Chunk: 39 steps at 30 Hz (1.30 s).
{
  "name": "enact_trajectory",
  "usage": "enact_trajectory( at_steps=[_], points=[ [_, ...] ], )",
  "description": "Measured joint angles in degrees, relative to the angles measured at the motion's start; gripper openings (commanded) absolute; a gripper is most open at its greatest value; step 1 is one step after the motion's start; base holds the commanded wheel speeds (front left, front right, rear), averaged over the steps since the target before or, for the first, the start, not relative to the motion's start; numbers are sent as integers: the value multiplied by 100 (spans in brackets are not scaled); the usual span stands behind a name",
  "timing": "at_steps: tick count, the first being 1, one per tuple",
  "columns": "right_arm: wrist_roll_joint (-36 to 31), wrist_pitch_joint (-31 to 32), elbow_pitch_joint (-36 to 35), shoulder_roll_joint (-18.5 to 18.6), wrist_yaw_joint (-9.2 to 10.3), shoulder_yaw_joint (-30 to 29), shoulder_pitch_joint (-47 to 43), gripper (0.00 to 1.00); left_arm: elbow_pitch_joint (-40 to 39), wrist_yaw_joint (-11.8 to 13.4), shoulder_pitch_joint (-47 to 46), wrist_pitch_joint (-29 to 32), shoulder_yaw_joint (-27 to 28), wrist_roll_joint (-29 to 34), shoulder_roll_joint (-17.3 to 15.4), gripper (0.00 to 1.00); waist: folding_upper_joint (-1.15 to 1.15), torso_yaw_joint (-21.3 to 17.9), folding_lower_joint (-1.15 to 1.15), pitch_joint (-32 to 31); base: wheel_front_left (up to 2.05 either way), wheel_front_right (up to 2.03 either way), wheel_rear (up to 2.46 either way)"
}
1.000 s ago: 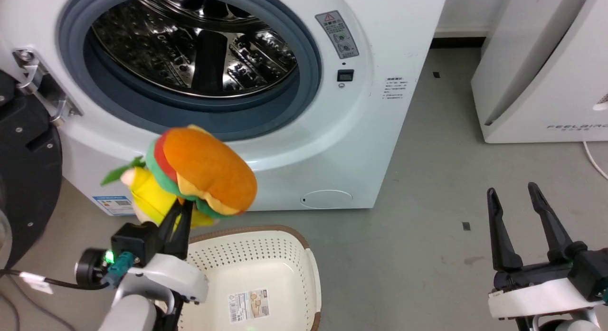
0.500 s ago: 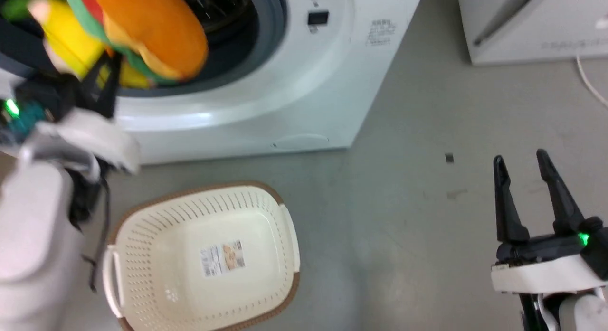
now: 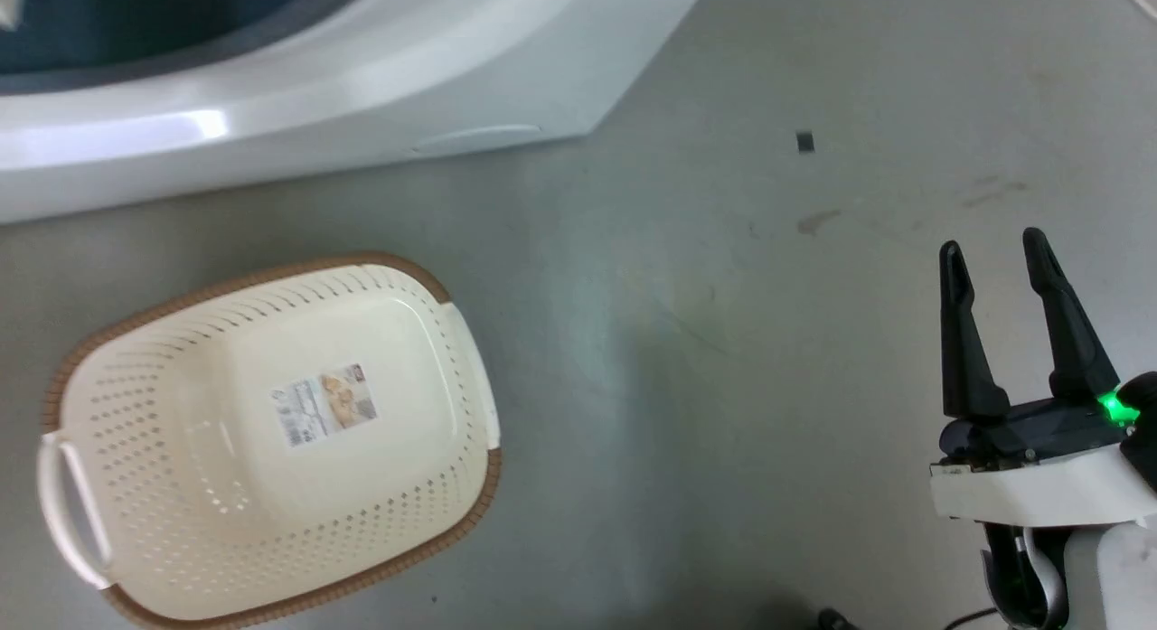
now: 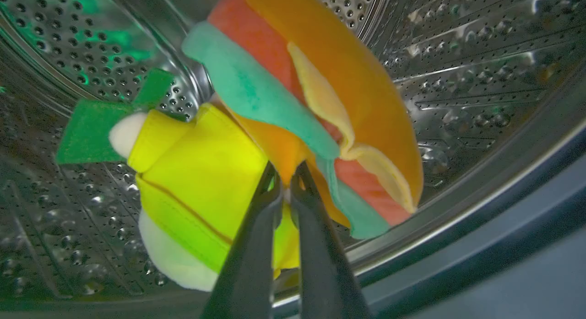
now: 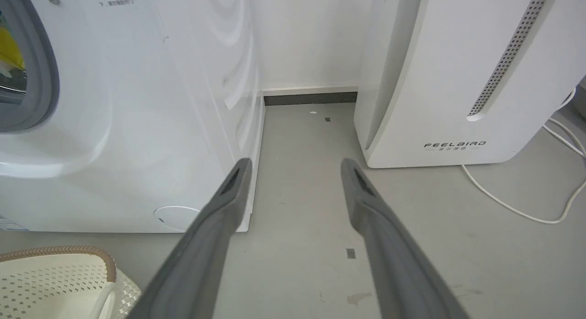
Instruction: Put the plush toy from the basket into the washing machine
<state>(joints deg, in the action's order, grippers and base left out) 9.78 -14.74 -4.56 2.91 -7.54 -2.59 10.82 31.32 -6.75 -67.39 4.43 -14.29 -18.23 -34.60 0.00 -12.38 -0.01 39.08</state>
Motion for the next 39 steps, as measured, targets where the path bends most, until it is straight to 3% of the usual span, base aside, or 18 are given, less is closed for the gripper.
enact_trajectory(
  at_steps=[12,23,24,25,33,39],
  points=[
    [181,0,-77,1,0,100,153,100,1152,-51,-1257,187,-926,154,-271,0,0,-318,0,722,0,0,0],
    [178,0,-73,0,0,91,254,100,1501,-49,-1534,323,-2083,-642,-269,0,0,-214,0,831,0,0,0],
    [170,0,-71,0,0,87,269,100,1536,-49,-1560,345,-2156,-715,-270,39,0,-200,0,815,0,0,0],
    [170,0,-71,1,0,80,271,100,1581,-51,-1596,332,-2193,-727,-274,100,0,-184,0,797,0,0,0],
    [32,0,34,0,0,-29,267,100,1872,-56,-1556,-274,-2463,-1027,-158,100,0,-47,1,399,0,0,0],
    [-130,0,138,0,0,-140,254,100,1961,-56,-786,-961,-2599,-1390,102,100,0,113,1,-219,0,0,0]
  ],
)
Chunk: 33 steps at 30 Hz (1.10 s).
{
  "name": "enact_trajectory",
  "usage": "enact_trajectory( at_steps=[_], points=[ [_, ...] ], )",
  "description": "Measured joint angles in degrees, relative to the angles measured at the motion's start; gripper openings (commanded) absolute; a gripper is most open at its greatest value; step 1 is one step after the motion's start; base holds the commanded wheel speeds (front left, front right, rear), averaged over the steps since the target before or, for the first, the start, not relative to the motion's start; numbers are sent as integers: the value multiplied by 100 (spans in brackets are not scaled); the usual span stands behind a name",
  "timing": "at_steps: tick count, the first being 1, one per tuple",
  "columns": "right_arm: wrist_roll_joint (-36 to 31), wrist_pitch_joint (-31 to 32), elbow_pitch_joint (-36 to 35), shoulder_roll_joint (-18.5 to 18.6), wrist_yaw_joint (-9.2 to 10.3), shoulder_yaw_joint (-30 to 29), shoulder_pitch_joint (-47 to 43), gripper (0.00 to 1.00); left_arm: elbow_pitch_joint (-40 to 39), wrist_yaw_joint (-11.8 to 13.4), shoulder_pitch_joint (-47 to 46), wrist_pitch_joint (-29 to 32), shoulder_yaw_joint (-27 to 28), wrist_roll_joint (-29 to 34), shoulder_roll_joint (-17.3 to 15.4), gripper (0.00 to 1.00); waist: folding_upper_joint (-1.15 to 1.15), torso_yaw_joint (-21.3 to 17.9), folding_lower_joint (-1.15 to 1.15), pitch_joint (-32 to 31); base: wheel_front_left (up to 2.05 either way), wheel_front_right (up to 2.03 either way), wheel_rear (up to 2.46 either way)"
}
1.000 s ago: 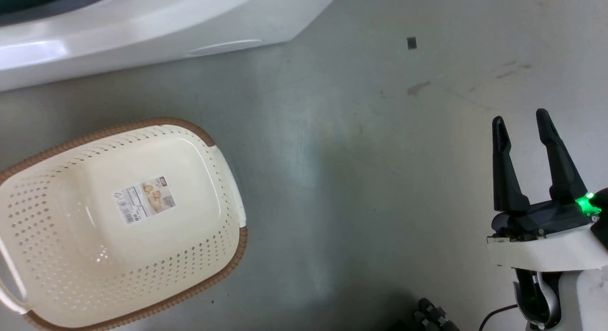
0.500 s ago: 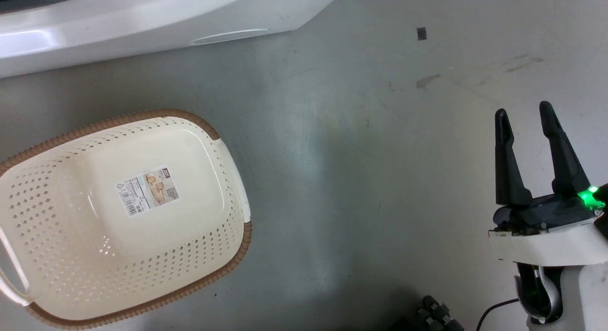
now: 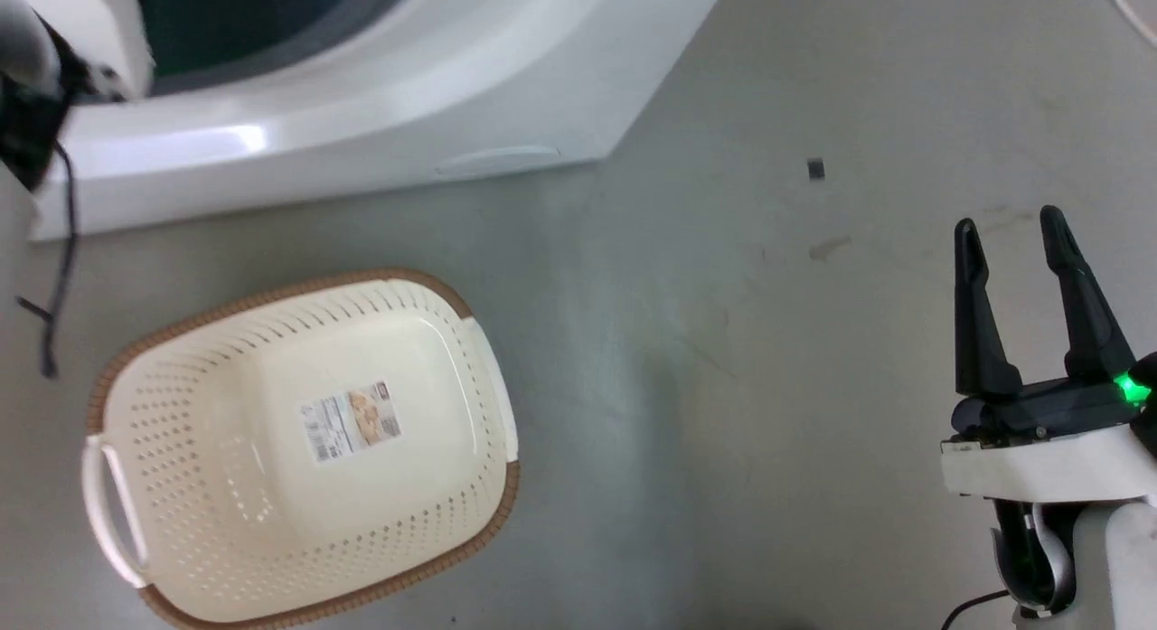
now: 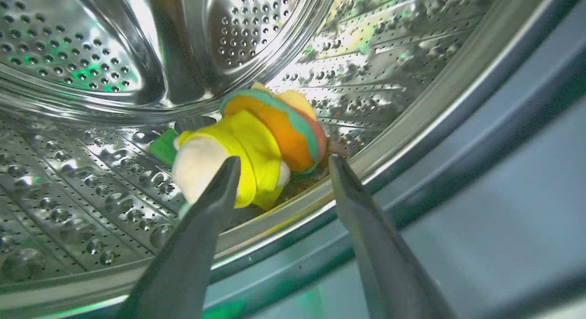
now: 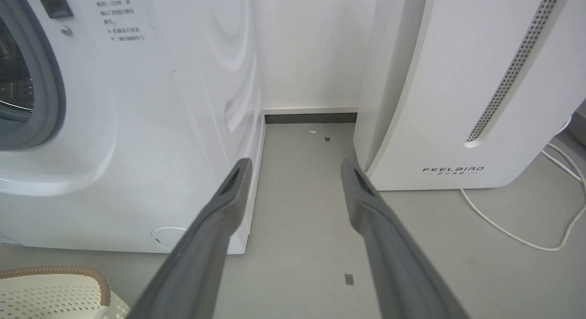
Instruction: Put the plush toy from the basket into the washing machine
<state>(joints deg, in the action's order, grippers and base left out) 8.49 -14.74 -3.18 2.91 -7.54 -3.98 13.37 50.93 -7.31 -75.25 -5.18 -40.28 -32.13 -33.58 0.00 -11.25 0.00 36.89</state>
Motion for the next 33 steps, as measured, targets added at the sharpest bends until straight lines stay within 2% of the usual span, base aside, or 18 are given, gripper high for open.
enact_trajectory(
  at_steps=[6,10,12,17,21,25,28,33],
  points=[
    [-169,0,65,1,0,-37,-155,100,-13,21,864,-701,64,-327,360,100,0,221,1,-786,0,0,0],
    [-296,0,77,0,0,-79,-300,100,-389,280,1514,-909,246,-404,501,100,0,401,1,-1329,0,0,0],
    [-305,0,73,1,0,-131,-377,100,-735,441,1888,-948,413,-467,558,100,0,498,1,-1590,0,0,0],
    [-364,0,55,2,0,-171,-618,100,-2276,995,3038,-953,1117,-352,628,100,0,746,1,-2178,0,0,0],
    [-399,0,35,1,0,-142,-804,100,-3349,1437,4218,-951,1580,-58,675,100,0,915,2,-2586,0,0,0],
    [-400,0,15,1,0,-82,-966,100,-4052,1742,5277,-951,1936,182,825,100,0,1043,2,-2913,0,0,0],
    [-398,0,10,0,0,-56,-1095,100,-4372,1830,5883,-951,2096,339,1002,100,0,1122,2,-3097,0,0,0],
    [-380,0,62,1,0,60,-1276,100,-4475,1830,6661,-951,2215,579,1304,100,0,1201,2,-3343,0,0,0]
  ],
)
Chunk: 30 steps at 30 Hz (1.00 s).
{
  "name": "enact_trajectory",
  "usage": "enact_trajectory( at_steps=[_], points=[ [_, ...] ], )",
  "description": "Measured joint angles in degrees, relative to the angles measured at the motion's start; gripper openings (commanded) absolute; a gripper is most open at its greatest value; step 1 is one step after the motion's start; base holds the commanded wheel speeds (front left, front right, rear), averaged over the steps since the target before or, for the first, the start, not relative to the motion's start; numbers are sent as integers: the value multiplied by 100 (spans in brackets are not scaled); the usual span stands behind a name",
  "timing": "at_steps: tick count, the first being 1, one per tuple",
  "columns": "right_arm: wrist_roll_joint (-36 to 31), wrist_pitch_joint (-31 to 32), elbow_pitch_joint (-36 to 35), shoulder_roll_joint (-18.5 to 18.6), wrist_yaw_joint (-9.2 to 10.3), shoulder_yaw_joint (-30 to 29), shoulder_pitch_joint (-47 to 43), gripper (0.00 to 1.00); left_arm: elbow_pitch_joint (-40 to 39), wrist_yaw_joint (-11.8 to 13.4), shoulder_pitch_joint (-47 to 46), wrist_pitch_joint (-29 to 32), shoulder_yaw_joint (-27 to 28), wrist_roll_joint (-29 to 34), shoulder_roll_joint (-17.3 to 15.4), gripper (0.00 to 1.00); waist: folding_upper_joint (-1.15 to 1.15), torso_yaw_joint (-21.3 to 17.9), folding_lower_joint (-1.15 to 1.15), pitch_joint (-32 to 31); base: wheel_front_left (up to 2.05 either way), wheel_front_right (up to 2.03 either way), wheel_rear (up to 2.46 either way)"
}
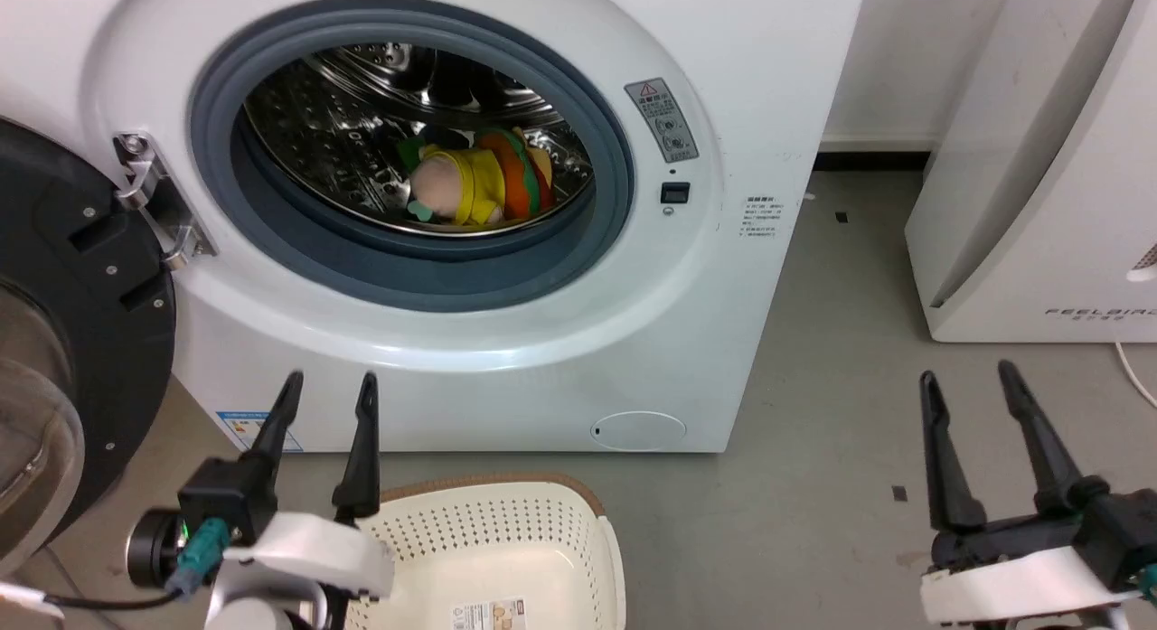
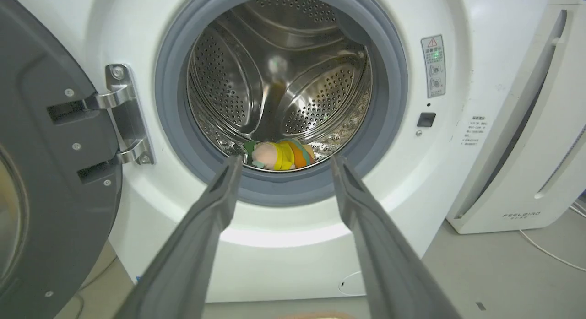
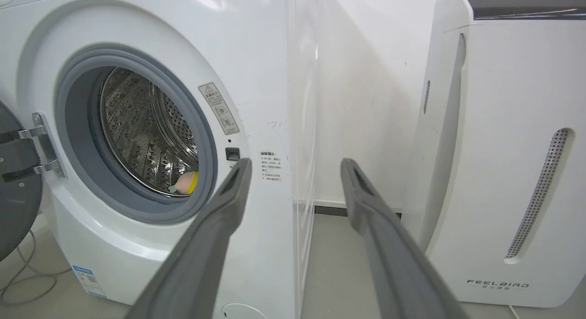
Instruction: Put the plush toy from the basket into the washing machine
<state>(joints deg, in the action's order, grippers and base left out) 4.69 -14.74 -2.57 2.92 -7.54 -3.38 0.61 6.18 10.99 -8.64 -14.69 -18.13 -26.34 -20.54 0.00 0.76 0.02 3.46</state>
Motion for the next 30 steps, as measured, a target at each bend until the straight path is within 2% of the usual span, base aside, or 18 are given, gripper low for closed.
enact_trajectory(
  at_steps=[15,16,30],
  points=[
    [49,0,154,0,0,183,-404,100,-254,-42,1204,0,334,818,537,100,0,33,-1,-312,0,0,0],
    [51,3,165,-1,0,187,-405,0,-286,-56,1221,4,348,853,552,0,0,35,-1,-316,0,0,0],
    [35,130,166,0,0,192,-404,0,-290,-118,1220,118,444,962,631,0,0,25,-1,-319,0,0,0]
  ],
)
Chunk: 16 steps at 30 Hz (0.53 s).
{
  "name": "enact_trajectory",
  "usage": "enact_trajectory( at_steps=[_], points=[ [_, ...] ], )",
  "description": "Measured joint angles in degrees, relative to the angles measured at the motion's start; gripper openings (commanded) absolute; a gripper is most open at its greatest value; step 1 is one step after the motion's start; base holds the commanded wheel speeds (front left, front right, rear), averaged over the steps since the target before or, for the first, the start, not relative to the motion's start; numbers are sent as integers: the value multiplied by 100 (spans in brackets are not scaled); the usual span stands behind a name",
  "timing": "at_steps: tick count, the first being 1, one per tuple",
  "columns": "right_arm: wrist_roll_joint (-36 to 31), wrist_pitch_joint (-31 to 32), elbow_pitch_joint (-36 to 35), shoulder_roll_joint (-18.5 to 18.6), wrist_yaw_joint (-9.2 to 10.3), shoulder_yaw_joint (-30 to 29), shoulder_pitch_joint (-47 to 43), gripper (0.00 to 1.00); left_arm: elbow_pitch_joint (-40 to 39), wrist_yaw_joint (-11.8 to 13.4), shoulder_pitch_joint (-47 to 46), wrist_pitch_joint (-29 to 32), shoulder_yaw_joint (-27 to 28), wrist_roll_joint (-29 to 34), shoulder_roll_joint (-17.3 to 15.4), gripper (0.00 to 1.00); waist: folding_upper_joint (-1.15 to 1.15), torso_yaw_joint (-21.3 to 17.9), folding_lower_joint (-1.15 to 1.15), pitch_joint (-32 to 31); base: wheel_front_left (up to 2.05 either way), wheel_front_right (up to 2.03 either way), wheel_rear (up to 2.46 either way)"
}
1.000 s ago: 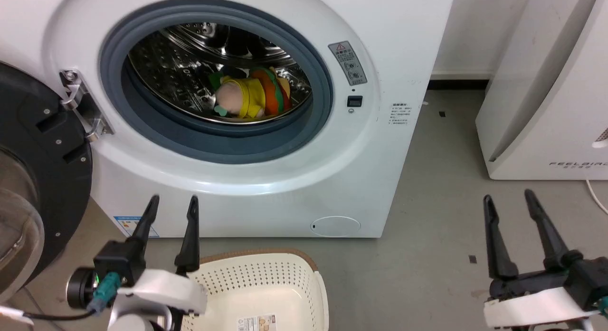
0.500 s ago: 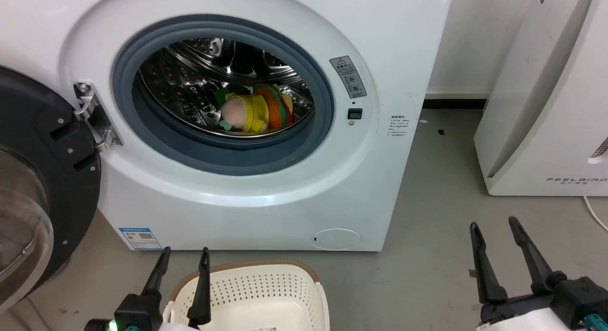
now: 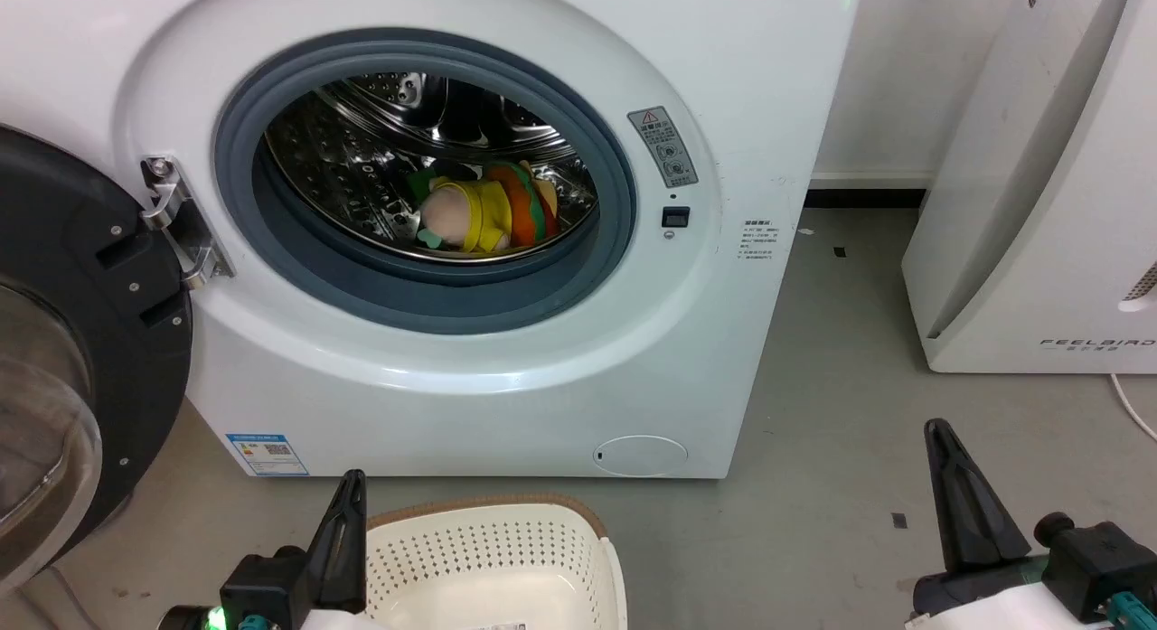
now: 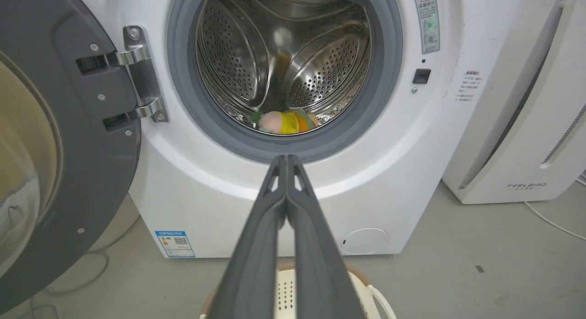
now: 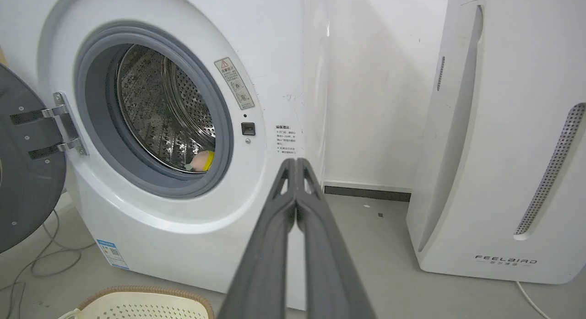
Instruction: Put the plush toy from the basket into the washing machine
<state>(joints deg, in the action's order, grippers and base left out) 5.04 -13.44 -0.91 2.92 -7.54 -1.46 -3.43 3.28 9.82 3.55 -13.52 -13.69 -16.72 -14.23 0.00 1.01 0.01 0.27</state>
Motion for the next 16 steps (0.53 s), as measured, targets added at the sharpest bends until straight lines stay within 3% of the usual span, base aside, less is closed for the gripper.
enact_trajectory(
  at_steps=[16],
  points=[
    [-54,178,5,0,0,13,9,0,-31,-144,-9,194,186,230,143,0,0,-14,-1,-3,0,0,0]
  ],
)
